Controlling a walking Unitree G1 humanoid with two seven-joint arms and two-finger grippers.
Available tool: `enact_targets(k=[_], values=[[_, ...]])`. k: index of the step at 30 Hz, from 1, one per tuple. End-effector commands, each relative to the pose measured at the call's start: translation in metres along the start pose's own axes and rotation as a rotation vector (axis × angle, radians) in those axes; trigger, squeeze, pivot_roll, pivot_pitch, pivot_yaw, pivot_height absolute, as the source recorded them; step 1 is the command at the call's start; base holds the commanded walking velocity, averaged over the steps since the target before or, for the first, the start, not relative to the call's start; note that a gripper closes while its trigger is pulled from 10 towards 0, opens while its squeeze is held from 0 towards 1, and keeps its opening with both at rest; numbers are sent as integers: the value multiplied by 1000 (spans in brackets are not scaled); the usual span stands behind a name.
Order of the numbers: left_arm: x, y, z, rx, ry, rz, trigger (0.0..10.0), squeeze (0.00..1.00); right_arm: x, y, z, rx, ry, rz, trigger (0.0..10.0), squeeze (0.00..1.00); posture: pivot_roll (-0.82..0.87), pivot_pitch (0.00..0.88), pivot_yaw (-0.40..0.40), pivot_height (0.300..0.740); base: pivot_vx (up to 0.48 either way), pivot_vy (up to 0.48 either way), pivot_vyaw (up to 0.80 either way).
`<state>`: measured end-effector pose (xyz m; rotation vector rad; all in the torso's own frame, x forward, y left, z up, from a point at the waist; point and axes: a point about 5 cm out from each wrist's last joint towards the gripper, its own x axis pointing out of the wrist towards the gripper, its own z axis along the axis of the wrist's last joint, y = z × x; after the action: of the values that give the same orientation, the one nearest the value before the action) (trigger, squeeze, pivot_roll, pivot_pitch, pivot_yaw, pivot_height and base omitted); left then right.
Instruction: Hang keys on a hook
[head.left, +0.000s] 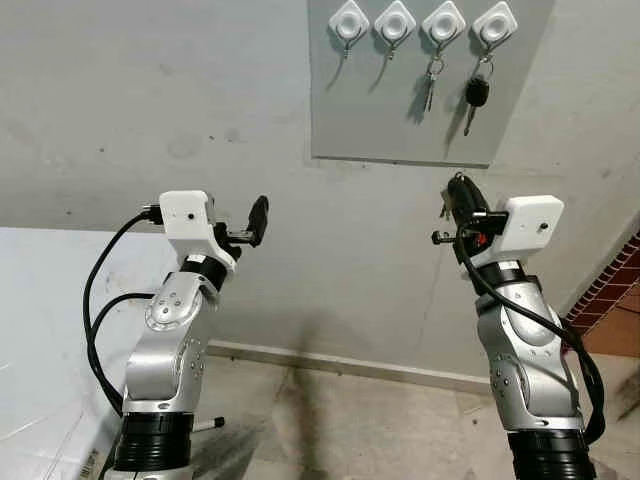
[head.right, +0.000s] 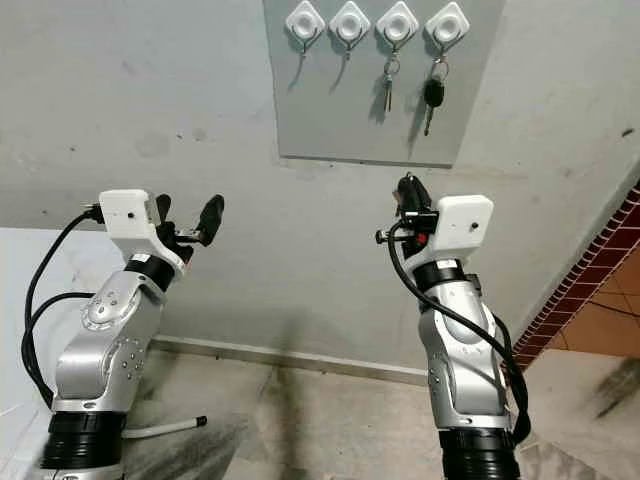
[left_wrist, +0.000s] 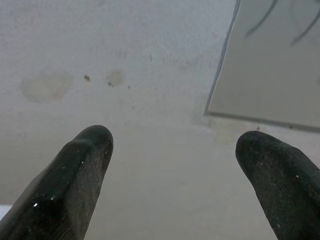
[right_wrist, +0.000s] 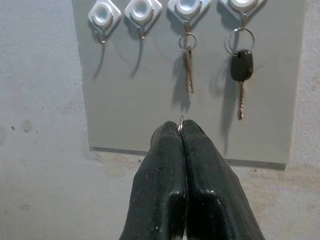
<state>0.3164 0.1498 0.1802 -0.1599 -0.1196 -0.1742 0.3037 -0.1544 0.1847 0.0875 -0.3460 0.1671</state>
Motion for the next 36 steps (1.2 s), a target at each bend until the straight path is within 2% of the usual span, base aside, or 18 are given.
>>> enact_targets(k=[1, 13, 22, 29, 36], values=[[1, 0, 3, -8, -18, 9, 10000, 0, 4, 1, 4, 0, -9, 16, 10000, 0, -6, 0, 6, 740, 0, 0, 0], [2, -4, 3, -21, -39, -9, 10000, 0, 5, 1, 11, -11, -26, 43, 10000, 0, -16, 0, -4, 740, 0, 0, 0], [-3, -2, 2, -32, -46, 5, 10000, 0, 1, -1, 11, -11, -14, 34, 10000, 0, -14, 0, -9, 740, 263, 0, 0], [-16, -5, -5, -53, -39, 14, 10000, 0, -9, -5, 9, -11, 9, 17, 10000, 0, -15, 0, -15, 740, 356, 0, 0], [-15, -7, -5, -62, -38, 12, 10000, 0, -8, -4, 8, -10, 15, 23, 10000, 0, -9, 0, -19, 740, 372, 0, 0]])
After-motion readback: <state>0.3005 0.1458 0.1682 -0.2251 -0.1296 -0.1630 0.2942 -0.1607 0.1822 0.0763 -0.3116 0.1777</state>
